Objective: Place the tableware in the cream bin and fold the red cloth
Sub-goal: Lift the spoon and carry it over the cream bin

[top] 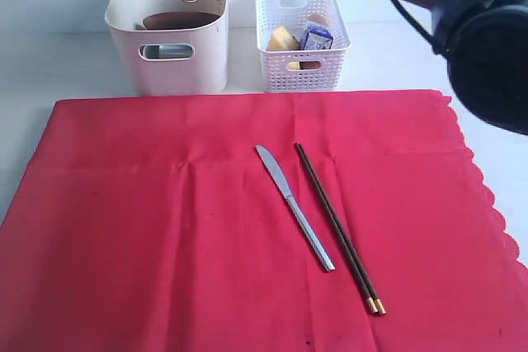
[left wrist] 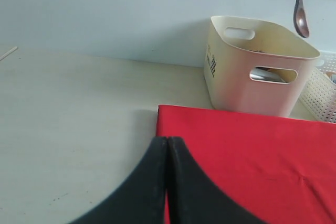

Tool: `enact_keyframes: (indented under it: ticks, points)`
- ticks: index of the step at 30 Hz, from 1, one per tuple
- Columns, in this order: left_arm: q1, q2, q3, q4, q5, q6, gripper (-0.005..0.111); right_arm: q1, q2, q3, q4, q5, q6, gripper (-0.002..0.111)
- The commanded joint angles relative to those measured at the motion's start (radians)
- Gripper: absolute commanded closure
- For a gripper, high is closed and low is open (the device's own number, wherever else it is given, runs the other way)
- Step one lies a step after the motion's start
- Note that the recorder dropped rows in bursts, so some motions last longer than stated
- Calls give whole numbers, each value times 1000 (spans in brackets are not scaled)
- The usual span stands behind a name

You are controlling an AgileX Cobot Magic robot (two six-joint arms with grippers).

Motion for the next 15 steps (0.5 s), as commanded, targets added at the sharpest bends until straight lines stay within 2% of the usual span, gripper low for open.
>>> enact_keyframes:
  ticks: [1, 6, 12, 15]
  points:
    - [1, -7, 1, 2, -6, 8, 105, 8, 64, -59, 2, -34, 1, 108]
    - [1, -7, 1, 2, -6, 6, 105, 8, 120, -70, -24, -100, -87, 108]
    - [1, -7, 1, 2, -6, 6, 105, 8, 154, -70, -24, -104, -98, 108]
    - [1, -7, 1, 2, -6, 8, 105, 8, 159, -70, -24, -104, -103, 103]
